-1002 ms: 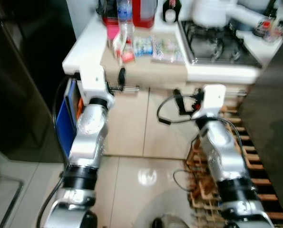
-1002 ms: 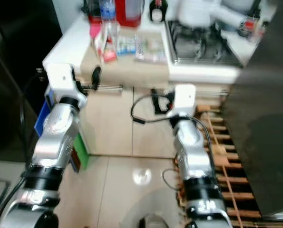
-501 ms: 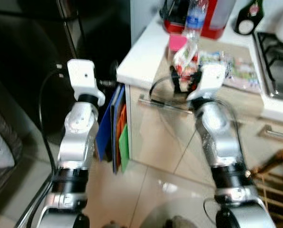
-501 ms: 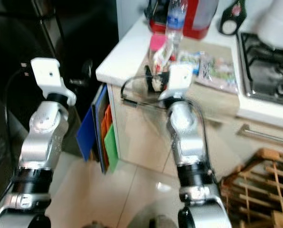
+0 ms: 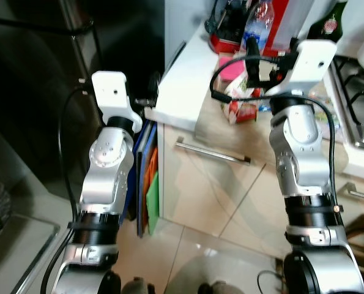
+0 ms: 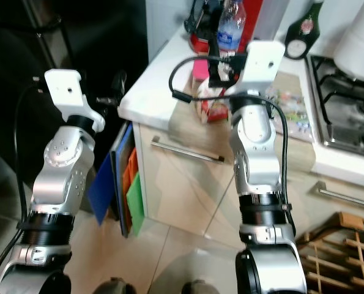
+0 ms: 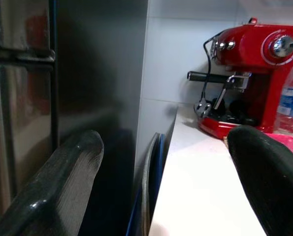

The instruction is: Restocking fridge

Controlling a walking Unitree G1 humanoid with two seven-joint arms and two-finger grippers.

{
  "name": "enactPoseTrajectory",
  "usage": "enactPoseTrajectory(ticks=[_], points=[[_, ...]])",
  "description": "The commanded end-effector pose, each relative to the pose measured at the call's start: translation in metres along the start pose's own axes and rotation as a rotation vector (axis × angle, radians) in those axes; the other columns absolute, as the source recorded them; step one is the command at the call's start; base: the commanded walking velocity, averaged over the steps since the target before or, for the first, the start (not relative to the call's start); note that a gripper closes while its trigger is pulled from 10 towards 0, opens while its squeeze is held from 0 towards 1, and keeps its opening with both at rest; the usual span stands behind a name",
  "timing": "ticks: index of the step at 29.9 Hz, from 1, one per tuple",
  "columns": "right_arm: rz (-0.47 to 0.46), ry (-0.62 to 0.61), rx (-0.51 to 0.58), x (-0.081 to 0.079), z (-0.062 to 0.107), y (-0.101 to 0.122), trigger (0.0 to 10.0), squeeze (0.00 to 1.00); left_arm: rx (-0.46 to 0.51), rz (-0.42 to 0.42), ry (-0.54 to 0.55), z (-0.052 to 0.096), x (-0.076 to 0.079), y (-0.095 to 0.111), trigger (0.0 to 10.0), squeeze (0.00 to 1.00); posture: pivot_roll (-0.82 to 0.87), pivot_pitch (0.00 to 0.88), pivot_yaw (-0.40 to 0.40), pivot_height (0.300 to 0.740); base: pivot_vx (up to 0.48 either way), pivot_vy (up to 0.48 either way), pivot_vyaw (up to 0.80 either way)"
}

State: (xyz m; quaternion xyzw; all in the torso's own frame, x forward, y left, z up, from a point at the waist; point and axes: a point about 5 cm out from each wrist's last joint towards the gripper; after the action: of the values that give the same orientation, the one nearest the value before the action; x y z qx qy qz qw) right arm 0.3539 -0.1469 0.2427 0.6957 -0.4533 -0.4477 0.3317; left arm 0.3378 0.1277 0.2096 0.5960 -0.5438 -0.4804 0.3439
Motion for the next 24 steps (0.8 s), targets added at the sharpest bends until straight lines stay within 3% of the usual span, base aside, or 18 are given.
enactPoseTrajectory(ticks=[1, 12, 24], points=[[-0.001, 0.004, -0.01, 0.0, -0.006, 0.005, 10.0, 0.0, 0.0, 0.005, -0.014, 0.0, 0.0, 0.001, 10.0, 0.0, -0.04, 0.009, -0.004, 0.74, 0.0, 0.0, 0.0], [0.026, 0.023, -0.137, 0.005, -0.017, -0.01, 10.0, 0.0, -0.027, 0.024, -0.01, 0.005, 0.0, -0.003, 10.0, 0.0, -0.02, 0.035, -0.015, 0.74, 0.0, 0.0, 0.0], [0.068, -0.004, -0.152, 0.011, -0.031, -0.013, 10.0, 0.0, -0.061, 0.014, 0.014, 0.016, -0.008, -0.005, 10.0, 0.0, 0.02, 0.096, -0.028, 0.74, 0.0, 0.0, 0.0]])
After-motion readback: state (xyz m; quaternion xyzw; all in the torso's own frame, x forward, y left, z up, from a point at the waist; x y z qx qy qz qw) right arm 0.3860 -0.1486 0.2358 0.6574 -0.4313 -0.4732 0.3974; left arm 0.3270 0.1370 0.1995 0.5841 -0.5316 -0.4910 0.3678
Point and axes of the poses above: a point about 5 cm out from each wrist's last joint towards the gripper, its own z axis pointing back from the gripper into the wrist, its own y axis along the axis of the wrist's last joint, x = y × z, and after that the axes turned 15 degrees about -z, right-handed
